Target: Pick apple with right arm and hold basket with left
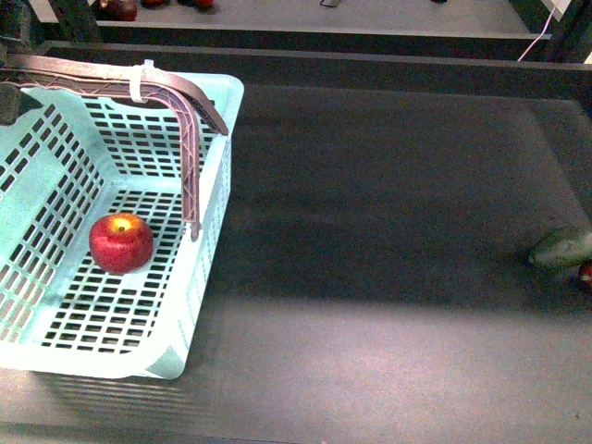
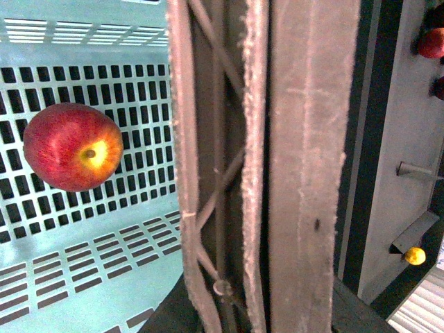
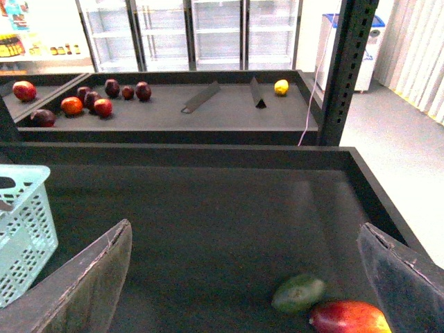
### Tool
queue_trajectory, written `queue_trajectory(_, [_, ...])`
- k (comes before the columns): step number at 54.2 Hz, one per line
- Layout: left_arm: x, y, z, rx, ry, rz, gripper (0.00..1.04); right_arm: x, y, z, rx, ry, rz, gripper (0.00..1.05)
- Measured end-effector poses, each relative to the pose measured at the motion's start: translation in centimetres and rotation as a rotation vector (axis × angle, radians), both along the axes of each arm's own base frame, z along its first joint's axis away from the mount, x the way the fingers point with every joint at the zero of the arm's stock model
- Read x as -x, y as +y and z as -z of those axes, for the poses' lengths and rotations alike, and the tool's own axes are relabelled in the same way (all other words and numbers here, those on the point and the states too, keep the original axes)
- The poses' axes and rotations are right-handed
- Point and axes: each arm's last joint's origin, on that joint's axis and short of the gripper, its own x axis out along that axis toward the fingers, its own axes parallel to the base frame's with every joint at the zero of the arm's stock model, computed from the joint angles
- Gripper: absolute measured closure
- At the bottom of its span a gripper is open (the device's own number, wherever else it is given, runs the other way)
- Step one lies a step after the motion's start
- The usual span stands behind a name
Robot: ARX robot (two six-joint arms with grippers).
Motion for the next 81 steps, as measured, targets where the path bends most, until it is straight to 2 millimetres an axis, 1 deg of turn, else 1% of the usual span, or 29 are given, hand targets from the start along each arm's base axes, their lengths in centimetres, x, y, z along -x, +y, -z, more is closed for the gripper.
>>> queue_trajectory(3, [0.3,0.0,0.0,-0.009,0.005,0.020,0.63,0.0,0.0,0.0,0.000,0.000,0.000,0.09])
queue_trajectory(5, [0.5,0.0,-0.1,-0.010,0.003,0.028,0.56,0.0,0.0,0.0,0.000,0.000,0.000,0.09])
queue_trajectory(6, [0.5,0.0,-0.1,-0.011,0.003,0.028,0.55,0.0,0.0,0.0,0.000,0.000,0.000,0.09])
queue_trajectory(7, [0.6,0.1,-0.2,-0.011,0.003,0.026,0.51,0.0,0.0,0.0,0.000,0.000,0.000,0.09])
queue_trajectory(11, [1.0,0.4,-1.5,-0.010,-0.007,0.017,0.33,0.0,0.0,0.0,0.000,0.000,0.000,0.09])
queue_trajectory(12, [1.1,0.5,-1.7,-0.010,-0.012,0.016,0.30,0.0,0.0,0.0,0.000,0.000,0.000,0.09])
queue_trajectory(13, [1.3,0.6,-2.3,-0.010,-0.023,0.014,0.24,0.0,0.0,0.0,0.000,0.000,0.000,0.09])
queue_trajectory(14, [1.4,0.6,-2.6,-0.011,-0.026,0.014,0.21,0.0,0.0,0.0,0.000,0.000,0.000,0.09])
queue_trajectory(15, [1.7,0.7,-3.1,-0.013,-0.030,0.014,0.16,0.0,0.0,0.0,0.000,0.000,0.000,0.09])
queue_trajectory(18, [2.3,0.8,-4.0,-0.014,-0.038,0.013,0.07,0.0,0.0,0.0,0.000,0.000,0.000,0.09])
queue_trajectory(20, [2.7,0.9,-4.5,-0.016,-0.045,0.013,0.06,0.0,0.0,0.0,0.000,0.000,0.000,0.09])
queue_trajectory(22, [3.2,1.0,-5.0,-0.017,-0.056,0.010,0.07,0.0,0.0,0.0,0.000,0.000,0.000,0.09])
queue_trajectory(26, [5.6,1.2,-6.9,-0.026,-0.087,0.018,0.07,0.0,0.0,0.0,0.000,0.000,0.000,0.09])
queue_trajectory(32, [8.0,1.3,-8.6,-0.054,-0.105,0.041,0.07,0.0,0.0,0.0,0.000,0.000,0.000,0.09])
queue_trajectory(37, [9.0,1.4,-9.9,-0.069,-0.140,0.051,0.07,0.0,0.0,0.0,0.000,0.000,0.000,0.09])
queue_trajectory(45, [9.0,1.4,-9.7,-0.075,-0.136,0.059,0.07,0.0,0.0,0.0,0.000,0.000,0.000,0.09])
queue_trajectory(47, [9.0,1.5,-9.3,-0.123,-0.197,0.130,0.11,0.0,0.0,0.0,0.000,0.000,0.000,0.09])
queue_trajectory(49, [9.2,1.8,-8.7,-0.209,-0.348,0.233,0.18,0.0,0.0,0.0,0.000,0.000,-0.001,0.09])
queue_trajectory(51, [9.8,2.0,-7.9,-0.375,-0.468,0.319,0.25,0.0,0.0,0.0,0.000,0.000,0.001,0.09])
queue_trajectory(53, [10.4,2.1,-7.3,-0.513,-0.535,0.375,0.31,0.0,0.0,0.0,0.000,0.000,0.002,0.09])
queue_trajectory(54, [11.0,2.2,-7.0,-0.644,-0.575,0.425,0.35,0.0,0.0,0.0,0.000,0.000,0.002,0.09])
queue_trajectory(56, [11.7,2.3,-6.8,-0.738,-0.614,0.447,0.40,0.0,0.0,0.0,0.000,0.000,0.002,0.09])
queue_trajectory(57, [12.2,2.3,-6.7,-0.840,-0.642,0.474,0.44,0.0,0.0,0.0,0.000,0.000,0.002,0.09])
queue_trajectory(59, [13.0,2.3,-6.7,-0.981,-0.666,0.511,0.50,0.0,0.0,0.0,0.000,0.000,0.002,0.09])
queue_trajectory(60, [13.2,2.3,-6.7,-1.013,-0.670,0.519,0.52,0.0,0.0,0.0,0.000,0.000,0.002,0.09])
queue_trajectory(63, [14.8,2.3,-6.4,-1.184,-0.671,0.564,0.68,0.0,0.0,0.0,0.000,0.000,0.002,0.09])
queue_trajectory(67, [16.2,2.3,-5.2,-1.247,-0.639,0.604,0.86,0.0,0.0,0.0,0.000,0.000,0.002,0.09])
queue_trajectory(70, [17.4,2.3,-4.5,-1.269,-0.627,0.618,1.02,0.0,0.0,0.0,0.000,0.000,0.002,0.09])
queue_trajectory(81, [20.0,2.3,-3.4,-1.288,-0.630,0.620,1.02,0.0,0.0,0.0,0.000,0.000,0.002,0.09])
